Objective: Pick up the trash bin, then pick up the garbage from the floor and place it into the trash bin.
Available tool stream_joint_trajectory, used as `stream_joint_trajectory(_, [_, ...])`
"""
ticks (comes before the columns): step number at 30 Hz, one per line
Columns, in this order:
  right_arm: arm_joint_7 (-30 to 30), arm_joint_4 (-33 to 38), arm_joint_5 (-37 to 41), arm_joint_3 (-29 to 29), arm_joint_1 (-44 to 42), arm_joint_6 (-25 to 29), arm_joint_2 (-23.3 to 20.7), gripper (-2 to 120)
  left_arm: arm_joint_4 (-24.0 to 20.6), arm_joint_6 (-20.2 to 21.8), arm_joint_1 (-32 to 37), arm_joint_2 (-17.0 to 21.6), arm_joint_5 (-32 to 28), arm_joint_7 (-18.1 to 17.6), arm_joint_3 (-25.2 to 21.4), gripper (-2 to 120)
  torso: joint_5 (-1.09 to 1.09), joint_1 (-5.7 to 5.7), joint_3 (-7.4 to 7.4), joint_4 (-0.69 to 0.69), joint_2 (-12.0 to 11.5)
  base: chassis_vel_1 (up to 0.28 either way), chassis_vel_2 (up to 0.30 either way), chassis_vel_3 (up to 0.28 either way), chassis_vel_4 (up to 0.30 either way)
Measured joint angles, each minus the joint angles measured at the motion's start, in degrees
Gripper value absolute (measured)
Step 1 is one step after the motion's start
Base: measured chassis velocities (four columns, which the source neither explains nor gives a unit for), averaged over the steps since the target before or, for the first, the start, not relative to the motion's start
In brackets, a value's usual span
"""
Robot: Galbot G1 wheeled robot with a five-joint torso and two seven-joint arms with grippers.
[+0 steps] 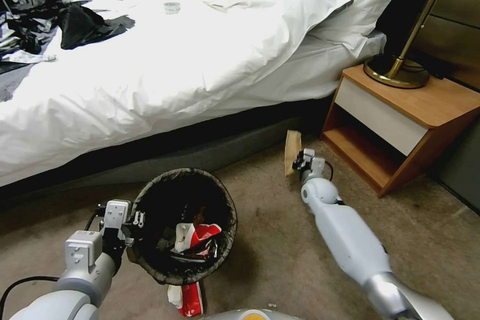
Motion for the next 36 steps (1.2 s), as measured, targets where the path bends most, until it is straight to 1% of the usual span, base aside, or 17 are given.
stream_joint_trajectory(2, [-0.29, 8.2, 1.51, -1.45, -2.76, -1.61, -2.93, 0, 0.0, 0.03, -0.28, -0.11, 0.07, -0.11, 0.17, 1, -0.01, 0.0, 0.0, -0.01, 0.0, 0.0, 0.0, 0.0, 0.0])
stream_joint_trajectory(3, [-0.29, 8.2, 1.51, -1.45, -2.76, -1.61, -2.93, 0, 0.0, 0.03, -0.28, -0.11, 0.07, -0.11, 0.17, 1, -0.01, 0.0, 0.0, -0.01, 0.0, 0.0, 0.0, 0.0, 0.0])
stream_joint_trajectory(4, [-0.21, 11.65, 1.91, -2.19, -3.75, -1.87, -4.13, 0, 0.0, 0.08, -0.38, -0.19, 0.05, -0.16, 0.24, 1, 0.0, 0.0, 0.0, -0.02, 0.0, 0.0, 0.0, 0.0, 0.0])
stream_joint_trajectory(6, [0.29, 18.27, 1.82, -4.01, -5.22, -1.89, -6.18, 0, 0.0, 0.16, -0.46, -0.24, 0.04, -0.29, 0.27, 1, -0.01, 0.0, 0.0, 0.0, 0.0, 0.0, 0.0, 0.0, 0.0])
stream_joint_trajectory(7, [0.29, 18.27, 1.82, -4.01, -5.22, -1.89, -6.18, 0, 0.0, 0.16, -0.46, -0.24, 0.04, -0.29, 0.27, 1, -0.01, 0.0, 0.0, 0.0, 0.0, 0.0, 0.0, 0.0, 0.0])
stream_joint_trajectory(10, [0.95, 25.24, 2.95, -5.94, -6.07, -3.03, -8.74, 0, 0.0, 0.26, -0.39, -0.12, -0.23, -0.46, 0.26, 1, -0.02, 0.0, 0.0, 0.01, 0.0, 0.0, 0.0, 0.0, 0.0])
stream_joint_trajectory(11, [0.95, 25.24, 2.95, -5.94, -6.07, -3.03, -8.74, 0, 0.0, 0.26, -0.39, -0.12, -0.23, -0.46, 0.26, 1, -0.02, 0.0, 0.0, 0.01, 0.0, 0.0, 0.0, 0.0, 0.0])
stream_joint_trajectory(14, [2.35, 32.75, 5.41, -8.12, -6.6, -4.71, -12.17, 0, 0.0, 0.34, -0.44, -0.05, -0.48, -0.67, 0.26, 1, -0.01, 0.0, 0.0, -0.01, 0.01, 0.0, 0.0, 0.0, 0.0])
stream_joint_trajectory(15, [2.35, 32.75, 5.41, -8.12, -6.6, -4.71, -12.17, 0, 0.0, 0.34, -0.44, -0.05, -0.48, -0.67, 0.26, 1, -0.01, 0.0, 0.0, -0.01, 0.01, 0.0, 0.0, 0.0, 0.0])
stream_joint_trajectory(16, [2.65, 35.94, 6.65, -8.84, -6.88, -5.63, -13.46, 0, 0.0, 0.35, -0.51, -0.04, -0.53, -0.71, 0.29, 1, -0.01, 0.0, 0.0, 0.0, 0.01, 0.0, 0.0, 0.0, 0.0])
stream_joint_trajectory(19, [2.85, 41.68, 8.53, -10.76, -7.67, -6.81, -15.8, 0, 0.0, 0.4, -0.72, -0.02, -0.57, -0.76, 0.47, 1, -0.02, 0.0, 0.0, -0.01, 0.01, 0.0, 0.0, 0.0, 0.0])
stream_joint_trajectory(23, [2.75, 42.67, 8.71, -11.45, -7.85, -7.04, -16.4, 0, 0.0, 0.44, -0.78, 0.0, -0.59, -0.79, 0.52, 1, -0.01, 0.0, 0.0, -0.01, 0.01, 0.0, 0.0, 0.0, 0.0])
stream_joint_trajectory(36, [2.67, 42.21, 8.69, -11.44, -7.79, -7.02, -16.25, 0, 0.0, 0.49, -0.78, 0.02, -0.61, -0.81, 0.56, 1, -0.01, 0.0, 0.0, 0.0, 0.01, 0.0, 0.0, 0.0, 0.0])
